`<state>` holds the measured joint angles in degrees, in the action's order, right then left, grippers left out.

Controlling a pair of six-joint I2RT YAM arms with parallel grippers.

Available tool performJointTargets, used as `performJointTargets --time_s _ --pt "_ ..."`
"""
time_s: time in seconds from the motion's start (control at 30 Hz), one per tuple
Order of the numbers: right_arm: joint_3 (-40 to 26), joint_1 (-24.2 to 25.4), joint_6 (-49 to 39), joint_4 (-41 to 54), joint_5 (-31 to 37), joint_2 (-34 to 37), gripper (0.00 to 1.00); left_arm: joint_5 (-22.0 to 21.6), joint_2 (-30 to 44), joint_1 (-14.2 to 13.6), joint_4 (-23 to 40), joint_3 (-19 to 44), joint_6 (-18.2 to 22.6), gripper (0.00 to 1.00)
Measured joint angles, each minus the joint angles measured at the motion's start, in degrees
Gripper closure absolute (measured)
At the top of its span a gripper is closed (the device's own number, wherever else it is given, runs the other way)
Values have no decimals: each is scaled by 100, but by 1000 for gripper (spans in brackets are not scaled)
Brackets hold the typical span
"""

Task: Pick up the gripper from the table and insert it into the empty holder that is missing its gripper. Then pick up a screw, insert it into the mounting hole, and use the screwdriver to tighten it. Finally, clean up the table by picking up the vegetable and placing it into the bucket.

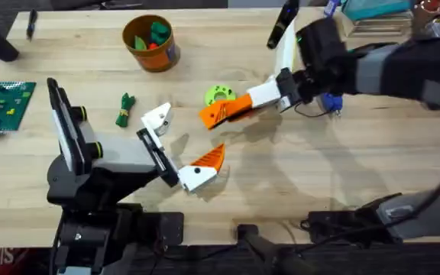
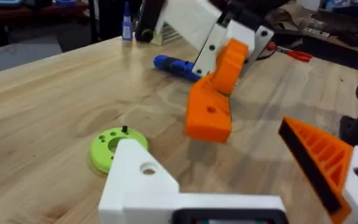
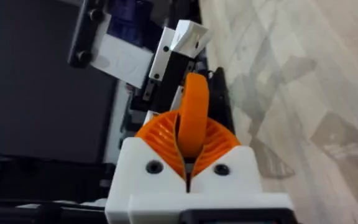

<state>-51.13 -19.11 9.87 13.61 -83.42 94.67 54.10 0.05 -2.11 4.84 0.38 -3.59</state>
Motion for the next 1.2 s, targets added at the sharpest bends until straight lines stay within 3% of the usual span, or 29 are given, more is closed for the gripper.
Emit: performJointTargets --time_s 0.23,0.4,0.63,0.97,1.2 --pt "15 -448 222 -744 -290 311 995 35 0 0 7 0 0 15" --pt "20 -704 1036 -1753 -267 311 995 36 0 0 7 1 2 15" --pt "20 -888 2374 -2851 29 311 995 38 0 0 7 2 0 15" --pt "22 -1037 3564 -4091 180 697 995 38 0 0 7 2 2 15" --pt "22 -1052 4023 -4279 206 735 995 35 0 0 7 2 0 15"
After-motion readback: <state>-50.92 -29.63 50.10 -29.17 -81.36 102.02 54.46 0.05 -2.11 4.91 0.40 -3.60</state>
